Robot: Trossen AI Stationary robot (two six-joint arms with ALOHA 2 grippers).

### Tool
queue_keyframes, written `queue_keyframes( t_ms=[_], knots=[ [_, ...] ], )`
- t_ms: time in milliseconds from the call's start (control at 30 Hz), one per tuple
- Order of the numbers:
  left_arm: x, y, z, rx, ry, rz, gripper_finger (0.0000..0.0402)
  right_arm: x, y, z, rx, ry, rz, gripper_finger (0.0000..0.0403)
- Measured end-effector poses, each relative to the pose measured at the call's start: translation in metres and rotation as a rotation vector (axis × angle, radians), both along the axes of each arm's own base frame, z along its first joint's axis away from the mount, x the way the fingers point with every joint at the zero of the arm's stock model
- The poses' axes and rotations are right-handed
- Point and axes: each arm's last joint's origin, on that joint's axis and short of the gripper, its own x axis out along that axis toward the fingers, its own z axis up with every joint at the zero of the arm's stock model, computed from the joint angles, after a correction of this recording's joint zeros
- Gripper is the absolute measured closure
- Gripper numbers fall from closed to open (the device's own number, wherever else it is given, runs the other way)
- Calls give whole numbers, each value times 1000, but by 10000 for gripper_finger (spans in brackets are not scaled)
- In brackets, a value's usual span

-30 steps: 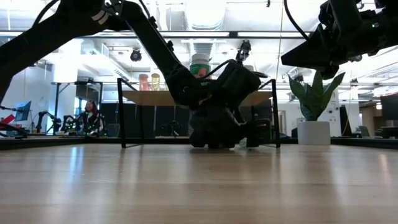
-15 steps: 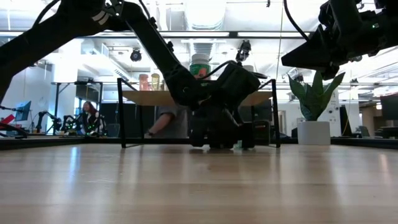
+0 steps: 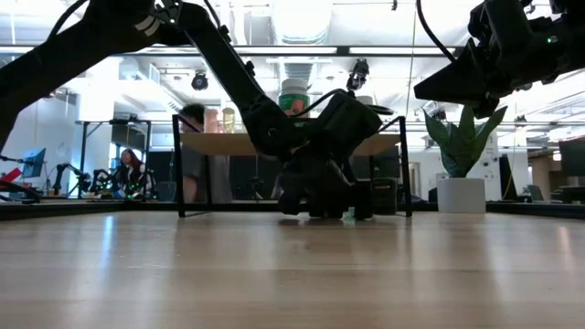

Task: Pick and place medicine bottles onto shelf by color
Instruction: Put the blue pill bottle on the shelf

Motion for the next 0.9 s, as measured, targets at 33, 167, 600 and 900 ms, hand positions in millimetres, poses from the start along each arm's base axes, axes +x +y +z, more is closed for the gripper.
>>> queue_keyframes(
  t_ms=[33,167,600,900],
  knots=[
    [0,0,0,-1,0,-2,242,0,0,0,0,0,0,360],
    [0,0,0,-5,1,-10,275,0,0,0,0,0,0,360],
    [-3,-4,-4,-20,39,-34,312,0,0,0,0,1,0,360],
    [-7,-35,-2,-23,151,-86,313,0,0,-1,6,7,-1,360]
  ],
)
